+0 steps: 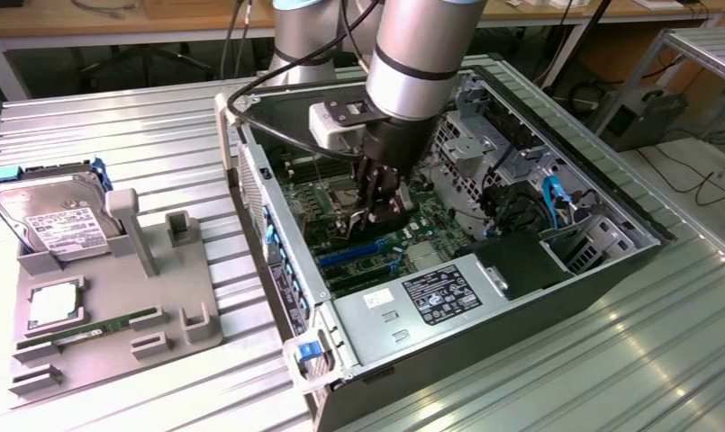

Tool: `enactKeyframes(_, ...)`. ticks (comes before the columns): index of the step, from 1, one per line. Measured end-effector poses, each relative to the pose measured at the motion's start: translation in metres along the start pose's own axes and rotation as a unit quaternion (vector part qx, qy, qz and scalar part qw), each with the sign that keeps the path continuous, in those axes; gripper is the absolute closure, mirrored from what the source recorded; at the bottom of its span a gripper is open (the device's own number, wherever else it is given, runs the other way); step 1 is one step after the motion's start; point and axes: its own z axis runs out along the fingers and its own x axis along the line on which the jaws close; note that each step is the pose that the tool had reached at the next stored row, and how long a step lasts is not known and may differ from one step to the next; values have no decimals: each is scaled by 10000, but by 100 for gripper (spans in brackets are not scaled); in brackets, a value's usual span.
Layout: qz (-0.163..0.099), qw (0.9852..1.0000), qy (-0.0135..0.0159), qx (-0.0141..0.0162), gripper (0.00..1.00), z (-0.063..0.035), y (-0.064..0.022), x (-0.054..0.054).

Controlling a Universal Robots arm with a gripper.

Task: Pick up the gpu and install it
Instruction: 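Insert the gpu into the slot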

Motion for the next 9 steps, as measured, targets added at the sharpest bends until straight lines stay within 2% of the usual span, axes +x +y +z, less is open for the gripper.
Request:
enactKeyframes(5,1,10000,-1,-11,74,88,28,21)
enactKeyframes(9,1,10000,0,-16,74,112,46,21)
